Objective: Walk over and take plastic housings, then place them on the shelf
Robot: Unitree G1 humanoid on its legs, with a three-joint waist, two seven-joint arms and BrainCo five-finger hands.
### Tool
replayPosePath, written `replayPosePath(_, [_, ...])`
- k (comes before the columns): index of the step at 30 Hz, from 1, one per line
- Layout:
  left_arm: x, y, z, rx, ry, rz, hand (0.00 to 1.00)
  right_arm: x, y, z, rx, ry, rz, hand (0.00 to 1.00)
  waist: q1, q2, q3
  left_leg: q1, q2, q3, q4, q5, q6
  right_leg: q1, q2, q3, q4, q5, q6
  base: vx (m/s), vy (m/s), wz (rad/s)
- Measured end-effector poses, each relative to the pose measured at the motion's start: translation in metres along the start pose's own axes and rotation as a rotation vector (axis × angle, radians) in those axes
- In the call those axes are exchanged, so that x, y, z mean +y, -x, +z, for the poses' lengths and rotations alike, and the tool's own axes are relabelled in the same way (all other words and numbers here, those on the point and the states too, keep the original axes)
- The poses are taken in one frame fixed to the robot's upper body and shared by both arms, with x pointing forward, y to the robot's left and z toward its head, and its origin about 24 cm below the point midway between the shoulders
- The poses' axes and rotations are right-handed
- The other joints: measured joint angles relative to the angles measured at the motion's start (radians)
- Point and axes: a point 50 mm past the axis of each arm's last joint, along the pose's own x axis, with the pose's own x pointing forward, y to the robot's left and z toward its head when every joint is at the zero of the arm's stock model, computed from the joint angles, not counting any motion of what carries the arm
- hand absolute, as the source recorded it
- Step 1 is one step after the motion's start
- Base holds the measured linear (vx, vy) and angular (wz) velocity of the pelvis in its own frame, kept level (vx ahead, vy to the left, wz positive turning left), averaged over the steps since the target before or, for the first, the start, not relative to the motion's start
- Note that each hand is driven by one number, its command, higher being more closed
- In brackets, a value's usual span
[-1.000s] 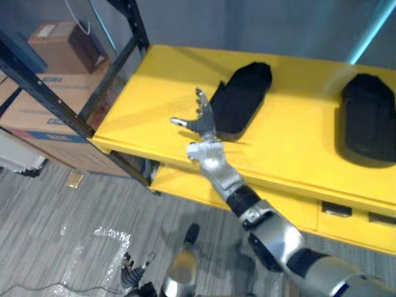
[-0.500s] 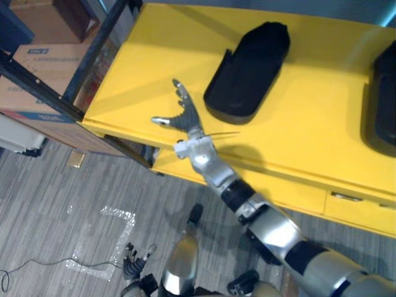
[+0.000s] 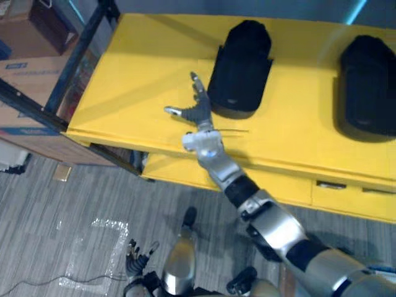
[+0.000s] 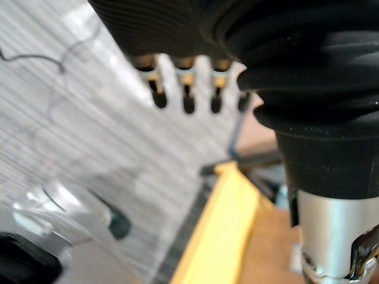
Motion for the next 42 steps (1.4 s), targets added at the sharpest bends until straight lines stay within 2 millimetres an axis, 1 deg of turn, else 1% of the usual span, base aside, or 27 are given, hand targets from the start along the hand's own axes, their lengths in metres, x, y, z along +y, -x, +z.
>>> replayPosePath(1, [0.000, 0.000, 0.000, 0.001, -0.001, 0.001, 0.00, 0.000, 0.000, -0.001, 0.006, -0.008, 0.007, 0.00, -0.012, 0.000, 0.000, 0.000, 0.000, 0.000, 0.000, 0.000, 0.000, 0.000, 0.003, 0.003, -0.002, 0.002, 0.000, -0.04, 0.001, -0.10])
replayPosePath(4, [0.000, 0.000, 0.000, 0.001, -0.002, 0.000, 0.00, 0.002, 0.003, -0.006, 0.020, -0.013, 0.031, 0.00, -0.014, 0.000, 0.000, 0.001, 0.004, 0.004, 0.000, 0.000, 0.000, -0.001, 0.010, 0.012, -0.015, 0.010, -0.001, -0.04, 0.000, -0.08])
replayPosePath(6, [0.000, 0.000, 0.000, 0.002, -0.004, 0.000, 0.00, 0.003, 0.004, -0.005, 0.019, -0.017, 0.048, 0.00, -0.015, -0.002, -0.001, 0.002, 0.007, 0.005, 0.000, 0.000, 0.000, 0.000, 0.013, 0.015, -0.022, 0.017, -0.001, -0.03, -0.006, -0.05])
replayPosePath(9, [0.000, 0.000, -0.001, 0.004, -0.010, 0.000, 0.00, 0.010, 0.007, -0.008, 0.025, -0.034, 0.123, 0.00, -0.019, -0.009, -0.006, 0.003, 0.008, 0.011, 0.000, 0.000, 0.000, 0.002, 0.016, 0.018, -0.033, 0.025, -0.001, -0.02, -0.004, -0.05])
replayPosePath(12, [0.003, -0.001, -0.001, 0.003, -0.021, 0.003, 0.00, 0.031, 0.020, -0.013, 0.024, -0.030, 0.307, 0.00, -0.027, -0.019, -0.014, 0.007, 0.012, 0.021, -0.002, 0.000, 0.000, 0.014, 0.027, 0.021, -0.058, 0.037, -0.002, -0.01, -0.014, -0.06])
replayPosePath(13, [0.005, -0.001, -0.001, 0.003, -0.035, 0.005, 0.00, 0.043, 0.030, -0.016, 0.021, -0.016, 0.391, 0.00, -0.028, -0.025, -0.021, 0.013, 0.013, 0.023, -0.004, 0.000, 0.000, 0.022, 0.031, 0.020, -0.070, 0.041, -0.001, 0.00, 0.000, 0.00])
replayPosePath(15, [0.009, -0.001, -0.004, 0.009, -0.068, 0.007, 0.00, 0.060, 0.046, -0.018, 0.005, -0.002, 0.518, 0.00, -0.028, -0.033, -0.046, 0.019, 0.014, 0.022, -0.016, -0.001, 0.000, 0.032, 0.036, 0.016, -0.084, 0.044, 0.002, 0.00, -0.011, 0.02])
replayPosePath(16, [0.010, -0.001, -0.004, 0.005, -0.087, 0.003, 0.00, 0.069, 0.055, -0.014, -0.024, -0.002, 0.585, 0.00, -0.024, -0.039, -0.061, 0.022, 0.014, 0.022, -0.017, -0.001, 0.000, 0.038, 0.041, 0.014, -0.101, 0.050, 0.002, 0.00, 0.000, 0.00])
replayPosePath(17, [0.010, -0.001, -0.004, 0.000, -0.105, -0.002, 0.00, 0.074, 0.060, -0.005, -0.070, -0.020, 0.626, 0.00, -0.021, -0.044, -0.075, 0.022, 0.017, 0.022, -0.017, -0.004, -0.001, 0.045, 0.049, 0.012, -0.117, 0.056, 0.001, 0.00, 0.000, 0.00])
replayPosePath(18, [0.010, -0.001, -0.003, -0.004, -0.115, -0.004, 0.00, 0.076, 0.061, 0.001, -0.098, -0.034, 0.633, 0.00, -0.022, -0.047, -0.078, 0.025, 0.018, 0.022, -0.017, -0.005, -0.001, 0.052, 0.052, 0.010, -0.127, 0.060, 0.001, -0.02, -0.019, -0.05])
replayPosePath(19, [0.011, -0.001, -0.003, -0.008, -0.124, -0.001, 0.00, 0.076, 0.063, 0.012, -0.153, -0.069, 0.634, 0.00, -0.024, -0.055, -0.083, 0.035, 0.020, 0.025, -0.018, -0.008, -0.002, 0.064, 0.059, 0.013, -0.143, 0.065, 0.000, -0.02, -0.019, -0.05])
replayPosePath(20, [0.015, -0.002, -0.004, -0.002, -0.132, 0.010, 0.00, 0.073, 0.064, 0.021, -0.198, -0.112, 0.621, 0.00, -0.030, -0.066, -0.102, 0.036, 0.021, 0.027, -0.018, -0.011, -0.004, 0.069, 0.064, 0.014, -0.160, 0.073, 0.002, -0.03, -0.016, -0.09])
replayPosePath(21, [0.017, -0.002, -0.005, 0.001, -0.143, 0.016, 0.00, 0.071, 0.064, 0.025, -0.216, -0.131, 0.612, 0.00, -0.034, -0.073, -0.113, 0.036, 0.022, 0.030, -0.019, -0.013, -0.004, 0.070, 0.066, 0.017, -0.168, 0.078, 0.001, -0.01, -0.006, -0.12])
replayPosePath(23, [0.024, -0.001, -0.008, 0.012, -0.166, 0.036, 0.00, 0.059, 0.065, 0.033, -0.260, -0.193, 0.569, 0.00, -0.049, -0.088, -0.148, 0.036, 0.023, 0.046, -0.019, -0.016, -0.004, 0.070, 0.070, 0.028, -0.194, 0.093, 0.001, 0.01, 0.006, -0.22])
replayPosePath(24, [0.027, 0.000, -0.009, 0.013, -0.181, 0.043, 0.00, 0.044, 0.066, 0.040, -0.303, -0.236, 0.523, 0.00, -0.068, -0.099, -0.172, 0.040, 0.024, 0.062, -0.020, -0.018, -0.004, 0.070, 0.075, 0.046, -0.219, 0.113, 0.002, 0.01, 0.012, -0.31])
replayPosePath(26, [0.029, 0.000, -0.009, 0.010, -0.189, 0.053, 0.00, 0.023, 0.068, 0.049, -0.361, -0.265, 0.471, 0.00, -0.083, -0.108, -0.183, 0.051, 0.028, 0.088, -0.020, -0.021, -0.002, 0.071, 0.080, 0.069, -0.242, 0.134, 0.001, 0.00, 0.014, -0.43])
replayPosePath(28, [0.031, -0.001, -0.008, 0.004, -0.192, 0.069, 0.00, -0.015, 0.073, 0.056, -0.433, -0.262, 0.378, 0.00, -0.121, -0.117, -0.195, 0.072, 0.039, 0.131, -0.021, -0.024, -0.002, 0.071, 0.088, 0.109, -0.262, 0.160, -0.004, -0.02, 0.004, -0.55])
replayPosePath(29, [0.031, -0.001, -0.007, 0.003, -0.192, 0.075, 0.00, -0.025, 0.074, 0.054, -0.432, -0.253, 0.351, 0.00, -0.131, -0.118, -0.203, 0.074, 0.041, 0.139, -0.021, -0.025, -0.002, 0.069, 0.090, 0.119, -0.265, 0.164, -0.005, -0.04, 0.003, -0.44])
replayPosePath(30, [0.031, -0.001, -0.007, 0.002, -0.192, 0.081, 0.00, -0.044, 0.074, 0.046, -0.412, -0.227, 0.296, 0.00, -0.151, -0.119, -0.218, 0.078, 0.045, 0.153, -0.023, -0.025, -0.002, 0.067, 0.094, 0.133, -0.275, 0.173, -0.008, -0.06, 0.000, -0.45])
replayPosePath(31, [0.029, -0.003, -0.005, -0.004, -0.190, 0.078, 0.00, -0.063, 0.075, 0.037, -0.382, -0.214, 0.244, 0.00, -0.155, -0.118, -0.221, 0.095, 0.052, 0.170, -0.026, -0.027, -0.004, 0.067, 0.098, 0.156, -0.278, 0.177, -0.011, -0.06, -0.007, -0.46])
replayPosePath(32, [0.029, -0.004, -0.004, -0.007, -0.189, 0.079, 0.00, -0.070, 0.077, 0.032, -0.363, -0.218, 0.231, 0.00, -0.160, -0.118, -0.222, 0.102, 0.056, 0.178, -0.026, -0.029, -0.004, 0.068, 0.100, 0.164, -0.279, 0.176, -0.012, -0.07, -0.020, -0.42])
replayPosePath(33, [0.028, -0.004, -0.005, -0.002, -0.190, 0.080, 0.00, -0.079, 0.079, 0.024, -0.337, -0.214, 0.219, 0.00, -0.173, -0.117, -0.229, 0.107, 0.061, 0.191, -0.026, -0.029, -0.004, 0.067, 0.103, 0.173, -0.279, 0.177, -0.013, -0.06, -0.024, -0.31])
replayPosePath(35, [0.030, -0.002, -0.012, 0.028, -0.201, 0.084, 0.00, -0.084, 0.085, 0.010, -0.275, -0.217, 0.260, 0.00, -0.202, -0.114, -0.250, 0.108, 0.071, 0.205, -0.026, -0.029, -0.004, 0.053, 0.109, 0.189, -0.280, 0.183, -0.021, -0.04, -0.024, -0.29])
replayPosePath(37, [0.030, -0.003, -0.012, 0.029, -0.203, 0.084, 0.00, -0.081, 0.087, 0.004, -0.239, -0.217, 0.296, 0.00, -0.200, -0.115, -0.251, 0.116, 0.079, 0.218, -0.026, -0.029, -0.005, 0.053, 0.117, 0.206, -0.283, 0.190, -0.024, -0.03, -0.024, -0.21])
replayPosePath(39, [0.032, -0.001, -0.016, 0.048, -0.210, 0.087, 0.00, -0.076, 0.087, -0.005, -0.194, -0.210, 0.324, 0.00, -0.199, -0.119, -0.262, 0.120, 0.081, 0.218, -0.026, -0.029, -0.005, 0.057, 0.119, 0.206, -0.289, 0.194, -0.024, -0.02, -0.013, -0.06])
replayPosePath(41, [0.033, -0.001, -0.017, 0.052, -0.215, 0.091, 0.00, -0.074, 0.085, -0.028, -0.093, -0.218, 0.303, 0.00, -0.190, -0.131, -0.281, 0.125, 0.076, 0.215, -0.027, -0.029, -0.005, 0.073, 0.118, 0.198, -0.299, 0.198, -0.022, 0.00, -0.009, 0.10])
replayPosePath(42, [0.033, -0.001, -0.017, 0.052, -0.215, 0.092, 0.00, -0.074, 0.084, -0.034, -0.067, -0.216, 0.291, 0.00, -0.188, -0.132, -0.282, 0.127, 0.075, 0.212, -0.027, -0.029, -0.005, 0.077, 0.116, 0.194, -0.299, 0.198, -0.021, 0.00, -0.003, 0.18])
